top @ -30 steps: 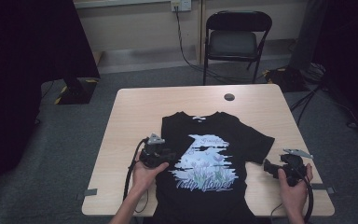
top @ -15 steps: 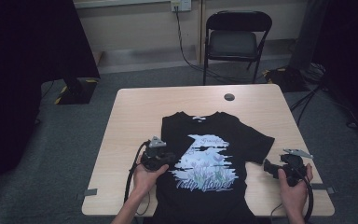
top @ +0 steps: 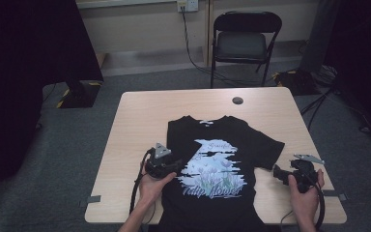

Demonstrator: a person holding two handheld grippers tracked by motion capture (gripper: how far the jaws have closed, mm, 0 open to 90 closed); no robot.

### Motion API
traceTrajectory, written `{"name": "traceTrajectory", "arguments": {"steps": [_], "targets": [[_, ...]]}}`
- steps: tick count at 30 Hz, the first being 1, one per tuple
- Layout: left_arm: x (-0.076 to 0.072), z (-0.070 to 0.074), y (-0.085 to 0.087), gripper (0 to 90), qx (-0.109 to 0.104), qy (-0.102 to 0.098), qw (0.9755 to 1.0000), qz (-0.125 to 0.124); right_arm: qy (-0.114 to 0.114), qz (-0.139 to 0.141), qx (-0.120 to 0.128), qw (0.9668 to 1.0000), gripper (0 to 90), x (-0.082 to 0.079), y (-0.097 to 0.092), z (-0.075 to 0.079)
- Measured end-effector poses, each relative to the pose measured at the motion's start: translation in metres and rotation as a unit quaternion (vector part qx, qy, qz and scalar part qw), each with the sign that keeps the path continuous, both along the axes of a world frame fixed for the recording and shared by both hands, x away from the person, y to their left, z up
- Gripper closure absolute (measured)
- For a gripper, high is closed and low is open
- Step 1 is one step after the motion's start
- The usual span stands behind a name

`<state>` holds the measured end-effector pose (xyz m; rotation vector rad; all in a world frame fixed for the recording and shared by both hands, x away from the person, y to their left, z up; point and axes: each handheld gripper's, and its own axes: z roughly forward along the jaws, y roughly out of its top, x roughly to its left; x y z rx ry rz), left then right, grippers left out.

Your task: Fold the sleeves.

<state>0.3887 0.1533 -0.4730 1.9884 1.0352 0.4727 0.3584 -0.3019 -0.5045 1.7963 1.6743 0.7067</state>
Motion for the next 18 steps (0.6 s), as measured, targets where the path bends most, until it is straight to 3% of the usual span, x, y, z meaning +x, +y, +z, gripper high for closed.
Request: {"name": "traceTrajectory", "arguments": {"steps": [2,3,4,5,8,9,10,12,13,14,16,17,18], "targets": [[-0.001,0.007,0.008,42.7,-0.023,-0.011,0.9996,0.006,0.000,0.000,0.000,1.0000,0.0,0.000,0.000,0.000],[-0.001,0.007,0.008,37.8,-0.023,-0.011,0.9996,0.006,0.000,0.000,0.000,1.0000,0.0,0.000,0.000,0.000],[0.000,0.010,0.014,37.8,-0.029,-0.018,0.9992,0.022,0.000,0.000,0.000,1.0000,0.0,0.000,0.000,0.000],[0.003,0.012,0.025,26.9,-0.043,-0.017,0.9978,0.047,0.000,0.000,0.000,1.0000,0.0,0.000,0.000,0.000],[0.010,0.010,0.046,19.5,-0.061,0.010,0.9947,0.082,0.000,0.000,0.000,1.0000,0.0,0.000,0.000,0.000],[0.010,0.010,0.046,17.5,-0.061,0.010,0.9947,0.082,0.000,0.000,0.000,1.0000,0.0,0.000,0.000,0.000],[0.013,0.007,0.061,14.8,-0.069,0.024,0.9918,0.105,0.000,0.000,0.000,1.0000,0.0,0.000,0.000,0.000],[0.016,0.003,0.075,6.2,-0.084,0.042,0.9874,0.127,0.000,0.000,0.000,1.0000,0.0,0.000,0.000,0.000],[0.016,0.003,0.075,3.5,-0.084,0.042,0.9874,0.127,0.000,0.000,0.000,1.0000,0.0,0.000,0.000,0.000],[0.017,0.001,0.081,3.5,-0.089,0.047,0.9852,0.138,0.000,0.000,0.000,1.0000,0.0,0.000,0.000,0.000],[0.018,-0.004,0.095,4.4,-0.069,0.049,0.9805,0.177,0.000,0.000,0.000,1.0000,0.0,0.000,0.000,0.000],[0.018,-0.004,0.095,4.1,-0.069,0.049,0.9805,0.177,0.000,0.000,0.000,1.0000,0.0,0.000,0.000,0.000],[0.019,-0.006,0.100,4.1,-0.059,0.056,0.9774,0.195,0.000,0.000,0.000,1.0000,0.0,0.000,0.000,0.000]]}}
